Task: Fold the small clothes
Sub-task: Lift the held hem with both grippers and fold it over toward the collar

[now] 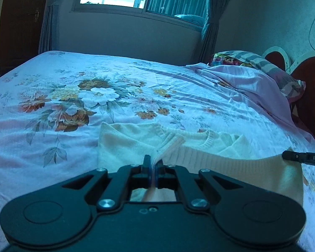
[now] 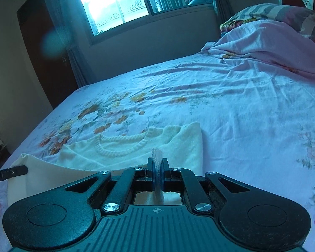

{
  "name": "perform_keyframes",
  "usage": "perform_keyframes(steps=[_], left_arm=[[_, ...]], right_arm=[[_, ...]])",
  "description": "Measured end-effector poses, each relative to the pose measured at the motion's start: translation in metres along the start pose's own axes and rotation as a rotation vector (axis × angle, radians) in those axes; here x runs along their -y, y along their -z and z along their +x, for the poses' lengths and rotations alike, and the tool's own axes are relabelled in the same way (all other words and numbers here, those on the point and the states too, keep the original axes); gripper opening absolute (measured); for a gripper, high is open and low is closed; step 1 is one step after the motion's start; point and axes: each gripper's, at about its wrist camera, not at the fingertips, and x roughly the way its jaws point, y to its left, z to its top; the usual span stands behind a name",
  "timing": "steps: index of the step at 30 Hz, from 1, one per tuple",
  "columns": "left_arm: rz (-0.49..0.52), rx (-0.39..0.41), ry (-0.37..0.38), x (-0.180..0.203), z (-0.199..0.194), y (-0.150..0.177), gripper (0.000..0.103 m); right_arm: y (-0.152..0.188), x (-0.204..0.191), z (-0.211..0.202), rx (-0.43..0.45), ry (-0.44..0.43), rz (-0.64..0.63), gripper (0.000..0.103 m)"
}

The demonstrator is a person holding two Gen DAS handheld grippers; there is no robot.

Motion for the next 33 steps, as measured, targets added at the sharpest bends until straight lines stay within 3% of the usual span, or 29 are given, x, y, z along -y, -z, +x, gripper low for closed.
perform_keyframes(steps=[8, 15, 21, 28, 31, 33], left_arm=[[-0.042, 0.005, -0.031, -0.009, 0.066, -0.039, 0.002], [-0.081, -0.017, -0.066, -0.019, 0.114, -0.049, 0.002], [-0.102, -0.072, -0.098, -0.026, 0.148, -0.041, 0.002], [-0.095, -0.075, -0.115, -0.027, 0.164, -0.041, 0.002], [-0.096, -0.156, -0.136, -0.029, 0.179, -0.031, 0.003], [-0.093, -0.160, -0.139, -0.029, 0.179, -0.025, 0.006]], right_arm=[[-0.043, 0.012, 0.074, 0.013, 0.035, 0.020, 0.004], [-0.058, 0.022, 0.128, -0.006, 0.084, 0.005, 0.004], [-0.055, 0.028, 0.169, -0.049, 0.134, -0.024, 0.004], [-0.049, 0.034, 0.191, -0.056, 0.183, -0.029, 0.004], [-0.040, 0.038, 0.203, -0.100, 0.220, -0.048, 0.004], [-0.036, 0.039, 0.204, -0.092, 0.231, -0.042, 0.004]])
